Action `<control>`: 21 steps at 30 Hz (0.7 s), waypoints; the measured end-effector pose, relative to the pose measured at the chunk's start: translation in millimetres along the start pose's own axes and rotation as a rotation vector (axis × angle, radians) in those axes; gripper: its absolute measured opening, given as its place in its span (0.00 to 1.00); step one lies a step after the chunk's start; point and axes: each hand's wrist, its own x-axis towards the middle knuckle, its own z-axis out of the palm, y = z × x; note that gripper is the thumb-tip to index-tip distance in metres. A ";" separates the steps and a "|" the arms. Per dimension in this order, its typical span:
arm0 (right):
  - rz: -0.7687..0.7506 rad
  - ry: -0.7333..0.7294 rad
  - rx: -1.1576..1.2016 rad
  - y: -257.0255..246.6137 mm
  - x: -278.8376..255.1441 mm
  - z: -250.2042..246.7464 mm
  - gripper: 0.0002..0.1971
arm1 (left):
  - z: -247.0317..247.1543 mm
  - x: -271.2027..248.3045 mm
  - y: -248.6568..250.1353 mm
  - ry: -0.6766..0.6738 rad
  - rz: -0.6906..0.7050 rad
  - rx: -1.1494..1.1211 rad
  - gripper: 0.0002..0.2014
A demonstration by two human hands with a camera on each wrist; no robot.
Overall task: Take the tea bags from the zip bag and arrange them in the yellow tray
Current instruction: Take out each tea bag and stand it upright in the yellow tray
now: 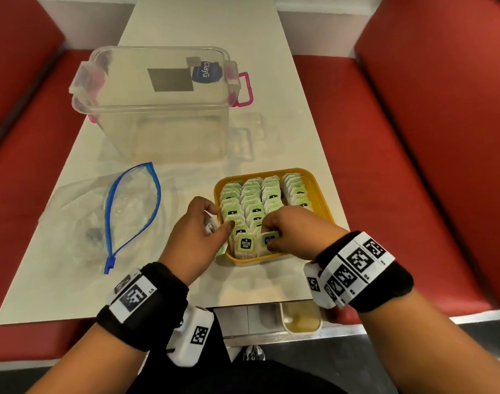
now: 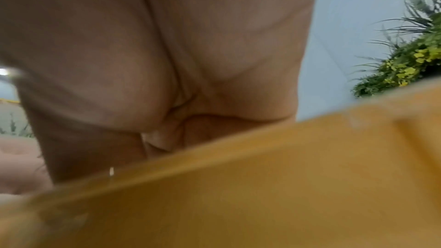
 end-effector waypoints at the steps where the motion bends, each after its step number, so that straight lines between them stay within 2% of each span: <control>1: 0.003 0.007 -0.009 -1.0 0.9 0.6 0.16 | 0.9 -1.1 0.3 -0.007 -0.003 0.003 0.14; 4: 0.015 0.065 -0.006 -1.2 2.1 1.0 0.19 | 0.7 -1.8 0.5 -0.017 -0.014 -0.002 0.15; 7: 0.020 0.112 0.016 -0.8 0.7 -2.9 0.16 | -3.6 -0.7 2.3 -0.027 -0.044 -0.050 0.12; 10: 0.042 0.173 0.035 -2.5 -4.1 -11.1 0.15 | -8.8 0.8 6.7 -0.059 -0.109 -0.200 0.08; 13: -0.014 0.279 0.079 -8.3 -10.6 -20.3 0.11 | -13.0 2.8 10.7 -0.109 -0.243 -0.415 0.06; 17: -0.146 0.338 0.267 -29.3 -20.7 -26.3 0.07 | -16.0 2.5 20.8 -0.215 -0.323 -0.692 0.09; 19: -0.208 0.332 0.358 -38.3 -24.3 -24.3 0.08 | -15.3 0.4 27.9 -0.245 -0.337 -0.748 0.08; 21: -0.207 0.319 0.492 -43.2 -27.1 -20.8 0.07 | -12.5 -0.5 32.3 -0.226 -0.323 -0.769 0.07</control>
